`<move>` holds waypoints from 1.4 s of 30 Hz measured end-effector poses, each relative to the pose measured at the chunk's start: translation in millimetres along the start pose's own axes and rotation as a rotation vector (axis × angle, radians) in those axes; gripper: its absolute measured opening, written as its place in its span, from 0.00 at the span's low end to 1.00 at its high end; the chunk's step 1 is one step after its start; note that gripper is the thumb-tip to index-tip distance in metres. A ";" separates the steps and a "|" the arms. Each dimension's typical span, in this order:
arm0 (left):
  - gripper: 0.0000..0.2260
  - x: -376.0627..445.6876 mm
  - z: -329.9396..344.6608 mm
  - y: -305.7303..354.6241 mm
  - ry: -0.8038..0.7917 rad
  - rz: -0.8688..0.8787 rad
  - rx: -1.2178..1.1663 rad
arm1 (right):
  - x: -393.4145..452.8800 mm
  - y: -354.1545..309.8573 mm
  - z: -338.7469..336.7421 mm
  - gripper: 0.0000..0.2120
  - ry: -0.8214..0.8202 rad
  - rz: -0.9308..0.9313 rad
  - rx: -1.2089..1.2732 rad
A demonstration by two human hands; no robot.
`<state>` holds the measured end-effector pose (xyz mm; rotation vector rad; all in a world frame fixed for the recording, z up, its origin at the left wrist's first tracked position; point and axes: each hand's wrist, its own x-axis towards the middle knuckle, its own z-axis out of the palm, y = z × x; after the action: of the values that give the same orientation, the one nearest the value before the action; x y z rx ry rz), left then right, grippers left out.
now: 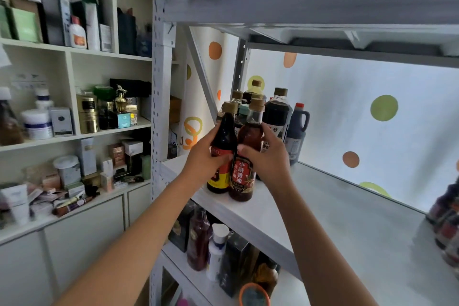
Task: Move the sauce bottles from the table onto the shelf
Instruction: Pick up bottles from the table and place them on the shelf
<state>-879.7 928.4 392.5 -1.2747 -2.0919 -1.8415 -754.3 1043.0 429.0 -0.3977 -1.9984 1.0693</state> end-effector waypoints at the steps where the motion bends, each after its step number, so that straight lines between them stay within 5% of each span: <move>1: 0.38 -5.3 2.0 -5.4 -0.004 0.009 0.019 | -5.7 5.2 1.0 0.36 -0.024 0.013 -0.055; 4: 0.43 -14.8 10.9 -16.4 0.094 0.038 0.118 | -23.5 20.0 7.4 0.46 -0.026 0.016 -0.198; 8: 0.43 -10.6 15.7 -26.2 0.162 -0.017 0.175 | -25.9 32.2 14.4 0.38 -0.010 0.063 -0.313; 13: 0.30 7.2 11.6 -38.5 0.167 -0.024 0.165 | -9.3 38.4 18.6 0.35 0.021 0.120 -0.359; 21: 0.32 25.6 15.1 -63.4 0.170 0.012 0.082 | 7.0 51.8 27.4 0.34 0.081 0.121 -0.439; 42: 0.34 7.8 37.3 -83.7 0.178 -0.042 0.259 | -11.9 79.4 35.1 0.22 0.267 0.070 -0.259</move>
<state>-919.5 969.7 320.6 -0.9773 -2.1850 -1.5683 -782.0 1063.6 348.5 -0.7143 -1.8953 0.7538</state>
